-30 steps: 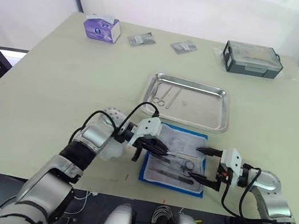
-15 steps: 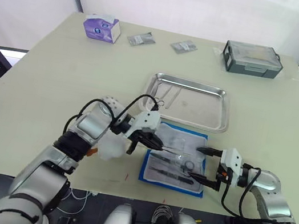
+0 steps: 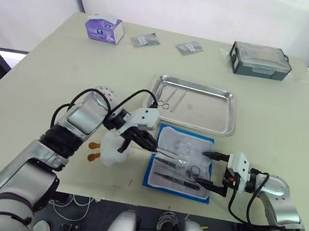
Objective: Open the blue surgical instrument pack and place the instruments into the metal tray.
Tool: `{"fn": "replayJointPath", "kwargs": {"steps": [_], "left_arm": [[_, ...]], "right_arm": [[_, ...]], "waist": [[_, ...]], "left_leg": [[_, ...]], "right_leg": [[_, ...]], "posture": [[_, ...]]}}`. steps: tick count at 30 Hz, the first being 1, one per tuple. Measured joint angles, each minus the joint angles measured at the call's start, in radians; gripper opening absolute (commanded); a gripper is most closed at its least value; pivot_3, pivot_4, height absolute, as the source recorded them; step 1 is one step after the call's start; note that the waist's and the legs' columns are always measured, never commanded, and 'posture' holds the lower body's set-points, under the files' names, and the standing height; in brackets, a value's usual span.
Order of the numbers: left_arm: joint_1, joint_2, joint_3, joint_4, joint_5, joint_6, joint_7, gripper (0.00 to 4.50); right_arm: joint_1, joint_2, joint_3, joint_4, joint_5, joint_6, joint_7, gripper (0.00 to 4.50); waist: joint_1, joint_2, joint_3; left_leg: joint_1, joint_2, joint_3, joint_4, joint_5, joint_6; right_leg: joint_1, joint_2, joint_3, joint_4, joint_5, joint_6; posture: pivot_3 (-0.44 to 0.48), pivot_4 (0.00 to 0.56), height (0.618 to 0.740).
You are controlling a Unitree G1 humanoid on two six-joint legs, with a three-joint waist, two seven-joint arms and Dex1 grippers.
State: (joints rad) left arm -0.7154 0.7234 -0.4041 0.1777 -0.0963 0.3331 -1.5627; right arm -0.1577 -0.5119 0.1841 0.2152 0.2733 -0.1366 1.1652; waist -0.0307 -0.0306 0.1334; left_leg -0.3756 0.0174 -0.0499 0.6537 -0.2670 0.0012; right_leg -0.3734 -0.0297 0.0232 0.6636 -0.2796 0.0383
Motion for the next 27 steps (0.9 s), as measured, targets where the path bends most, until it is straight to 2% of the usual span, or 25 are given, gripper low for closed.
{"fn": "replayJointPath", "kwargs": {"steps": [7,17,21,27], "left_arm": [[-0.028,0.084,-0.031,-0.007,-0.028,-0.017,-0.002,0.06],[-0.074,0.272,-0.141,-0.008,-0.140,-0.086,-0.003,0.06],[-0.105,0.256,-0.139,-0.001,-0.202,-0.070,-0.004,0.06],[-0.099,0.111,0.017,-0.002,-0.270,0.030,0.051,0.06]], "right_arm": [[0.000,0.001,0.000,0.000,-0.001,0.000,0.001,4.50],[0.000,0.001,0.000,0.001,-0.001,0.000,0.001,4.50],[0.000,0.001,0.000,0.000,-0.001,0.000,0.001,4.50],[0.000,0.002,0.000,0.000,-0.001,0.000,0.002,4.50]], "waist": [[-0.001,0.000,0.000],[-0.001,0.000,0.001],[-0.001,0.000,0.001],[-0.002,-0.001,0.000]], "left_leg": [[0.000,0.000,0.000,0.000,0.000,0.000],[0.000,0.000,0.000,0.000,0.000,0.000],[0.000,0.000,0.000,0.000,0.000,0.000],[0.000,0.000,0.000,0.000,0.000,0.000]], "right_leg": [[0.000,0.000,0.000,0.000,0.000,0.000],[0.000,0.000,0.000,0.000,0.000,0.000],[0.000,0.000,0.000,0.000,0.000,0.000],[0.000,0.000,0.000,0.000,0.000,0.000]], "posture": [[0.000,0.150,0.740],[0.000,0.150,0.740],[0.000,0.150,0.740],[0.000,0.150,0.740]]}}
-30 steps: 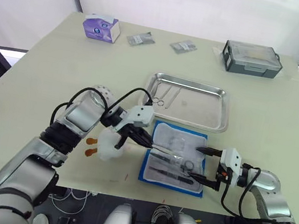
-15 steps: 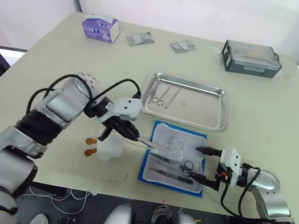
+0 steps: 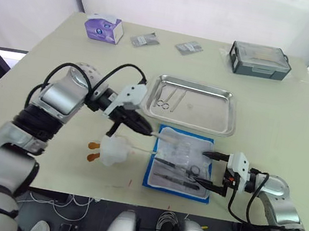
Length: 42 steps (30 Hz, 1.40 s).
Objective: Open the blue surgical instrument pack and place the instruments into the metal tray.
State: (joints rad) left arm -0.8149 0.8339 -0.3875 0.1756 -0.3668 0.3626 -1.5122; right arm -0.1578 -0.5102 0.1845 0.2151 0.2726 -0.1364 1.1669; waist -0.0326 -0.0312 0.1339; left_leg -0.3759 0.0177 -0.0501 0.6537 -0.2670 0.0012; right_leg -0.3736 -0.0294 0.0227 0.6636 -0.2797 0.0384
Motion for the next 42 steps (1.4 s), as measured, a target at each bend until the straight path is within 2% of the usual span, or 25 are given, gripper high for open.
{"fn": "replayJointPath", "kwargs": {"steps": [5,11,14,20,27,33,36,42], "left_arm": [[0.031,-0.120,0.100,-0.066,-0.011,0.119,0.190,0.06],[0.052,-0.293,0.187,-0.147,-0.006,0.269,0.498,0.06],[0.075,-0.353,0.197,-0.174,0.021,0.304,0.623,0.06],[0.093,-0.527,0.223,-0.164,0.141,0.364,0.978,0.06],[0.086,-0.685,0.271,-0.055,0.233,0.366,1.248,0.06],[0.053,-0.790,0.299,0.081,0.272,0.356,1.390,0.06],[0.052,-0.805,0.301,0.130,0.289,0.358,1.427,0.06],[0.036,-0.807,0.307,0.192,0.296,0.373,1.424,0.06]], "right_arm": [[0.000,-0.001,0.000,0.000,0.000,0.000,0.000,4.50],[0.000,-0.001,0.000,0.000,0.000,0.000,0.000,4.50],[0.000,-0.001,0.000,0.000,0.000,0.000,0.000,4.50],[-0.001,-0.001,0.000,0.001,0.000,0.000,0.001,4.50],[-0.003,0.000,0.000,0.005,0.000,0.000,0.002,4.50],[-0.003,0.002,0.000,0.005,-0.001,0.000,0.000,4.50],[-0.003,0.002,0.000,0.005,-0.001,0.000,-0.001,4.50],[-0.003,0.002,0.000,0.005,-0.001,0.000,-0.006,4.50]], "waist": [[0.000,0.000,0.000],[0.000,-0.001,0.000],[0.001,-0.001,-0.001],[0.001,-0.001,-0.001],[0.001,-0.002,-0.001],[0.000,-0.002,-0.001],[0.000,-0.002,-0.001],[0.000,-0.002,-0.001]], "left_leg": [[0.000,0.000,0.000,0.000,0.000,0.000],[0.000,0.000,0.000,0.000,0.000,0.000],[0.000,0.000,0.000,0.000,0.000,0.000],[0.000,-0.001,0.000,0.000,0.000,0.000],[0.001,-0.001,0.000,0.000,0.000,0.000],[0.001,-0.001,0.000,0.000,0.000,0.000],[0.001,-0.001,0.000,0.000,0.000,0.000],[0.001,-0.001,0.000,0.000,0.000,-0.001]], "right_leg": [[0.000,0.000,0.000,0.000,0.000,0.000],[0.000,-0.001,0.000,0.000,0.000,0.000],[0.000,-0.001,0.001,0.000,0.000,0.000],[0.001,-0.002,0.001,0.000,0.000,0.000],[0.001,-0.002,0.001,0.000,0.001,0.000],[0.001,-0.002,0.001,0.000,0.001,0.000],[0.001,-0.002,0.001,0.000,0.001,0.000],[0.001,-0.002,0.000,0.000,0.001,0.000]], "posture": [[0.000,0.150,0.740],[0.000,0.150,0.740],[0.000,0.150,0.740],[0.000,0.150,0.740],[0.000,0.150,0.740],[0.000,0.150,0.740],[0.000,0.150,0.740],[0.000,0.150,0.740]]}}
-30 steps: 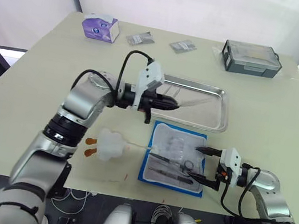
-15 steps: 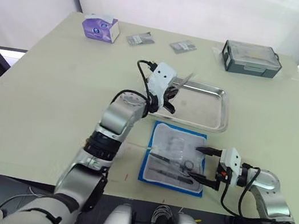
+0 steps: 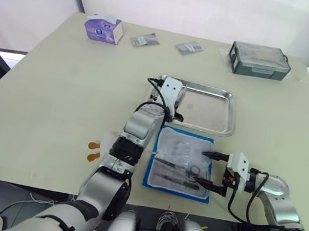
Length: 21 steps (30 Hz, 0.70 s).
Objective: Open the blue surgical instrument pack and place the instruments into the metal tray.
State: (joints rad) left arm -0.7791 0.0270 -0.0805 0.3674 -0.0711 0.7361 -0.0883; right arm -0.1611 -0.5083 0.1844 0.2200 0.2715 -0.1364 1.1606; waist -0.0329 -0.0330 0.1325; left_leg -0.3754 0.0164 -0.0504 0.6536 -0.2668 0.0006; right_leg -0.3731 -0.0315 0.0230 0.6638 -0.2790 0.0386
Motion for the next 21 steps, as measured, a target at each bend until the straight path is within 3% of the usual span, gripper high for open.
{"fn": "replayJointPath", "kwargs": {"steps": [21], "left_arm": [[-0.011,0.002,-0.003,0.017,0.009,0.035,-0.056,0.06]], "right_arm": [[0.001,0.000,0.000,0.000,0.000,0.000,-0.001,4.50]], "waist": [[0.000,0.000,0.000]], "left_leg": [[0.000,0.000,0.000,0.000,0.000,0.000]], "right_leg": [[0.000,0.000,0.000,0.000,0.000,0.000]], "posture": [[0.000,0.150,0.740]]}}
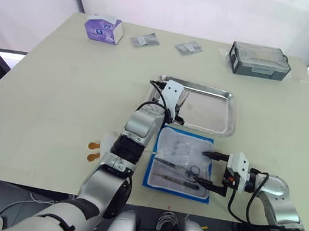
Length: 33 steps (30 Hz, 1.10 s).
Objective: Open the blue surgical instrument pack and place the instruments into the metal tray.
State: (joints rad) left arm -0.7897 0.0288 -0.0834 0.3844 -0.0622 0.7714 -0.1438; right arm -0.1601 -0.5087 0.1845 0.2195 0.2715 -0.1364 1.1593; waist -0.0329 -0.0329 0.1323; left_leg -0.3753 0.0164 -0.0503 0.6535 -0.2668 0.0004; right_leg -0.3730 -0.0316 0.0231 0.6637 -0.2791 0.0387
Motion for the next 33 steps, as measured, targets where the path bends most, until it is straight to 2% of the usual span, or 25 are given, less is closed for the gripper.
{"fn": "replayJointPath", "kwargs": {"steps": [5,6,7,8,25,29,33], "left_arm": [[0.000,-0.001,0.000,0.000,0.001,0.000,-0.005,0.06],[-0.001,-0.002,0.002,0.000,0.000,0.003,-0.006,0.86],[-0.002,-0.002,0.003,-0.001,0.000,0.007,-0.005,1.43],[-0.002,-0.002,0.003,-0.001,0.000,0.007,-0.005,1.61],[-0.002,-0.011,0.018,-0.028,-0.017,0.020,-0.023,1.61],[0.002,0.004,0.036,-0.135,-0.057,0.009,-0.078,1.61],[0.053,0.105,0.032,-0.252,-0.124,-0.018,-0.249,1.61]], "right_arm": [[0.000,0.000,0.000,0.000,0.000,0.000,0.000,4.50],[0.000,0.000,0.000,0.000,0.000,0.000,0.000,4.50],[0.000,0.000,0.000,0.000,0.000,0.000,0.000,4.50],[0.000,0.000,0.000,0.000,0.000,0.000,0.000,4.50],[0.000,0.000,0.000,0.000,0.000,0.000,0.000,4.50],[0.001,0.000,0.000,-0.002,0.000,0.000,-0.002,4.50],[0.002,0.001,0.001,-0.005,0.000,0.000,-0.003,4.50]], "waist": [[0.000,0.000,0.000],[0.000,0.000,0.000],[0.000,0.000,0.000],[0.000,0.000,0.000],[0.000,0.000,0.000],[0.000,0.000,0.000],[-0.003,0.001,0.000]], "left_leg": [[0.000,0.000,0.000,0.000,0.000,0.000],[0.000,0.000,0.000,0.000,0.000,0.000],[0.000,0.000,0.000,0.000,0.000,0.000],[0.000,0.000,0.000,0.000,0.000,0.000],[0.000,0.000,0.000,0.000,0.000,0.000],[0.000,0.000,0.000,0.000,0.000,-0.001],[0.000,0.000,0.000,-0.001,0.001,-0.002]], "right_leg": [[0.000,0.000,0.000,0.000,0.000,0.000],[0.000,0.000,0.000,0.000,0.000,0.000],[0.000,0.000,0.000,0.000,0.000,0.000],[0.000,0.000,0.000,0.000,0.000,0.000],[0.000,0.000,0.000,0.000,0.000,0.000],[0.000,0.000,0.000,0.000,0.000,0.000],[0.000,0.000,0.000,0.000,0.000,0.000]], "posture": [[0.000,0.150,0.740],[0.000,0.150,0.740],[0.000,0.150,0.740],[0.000,0.150,0.740],[0.000,0.150,0.740],[0.000,0.150,0.740],[0.000,0.150,0.740]]}}
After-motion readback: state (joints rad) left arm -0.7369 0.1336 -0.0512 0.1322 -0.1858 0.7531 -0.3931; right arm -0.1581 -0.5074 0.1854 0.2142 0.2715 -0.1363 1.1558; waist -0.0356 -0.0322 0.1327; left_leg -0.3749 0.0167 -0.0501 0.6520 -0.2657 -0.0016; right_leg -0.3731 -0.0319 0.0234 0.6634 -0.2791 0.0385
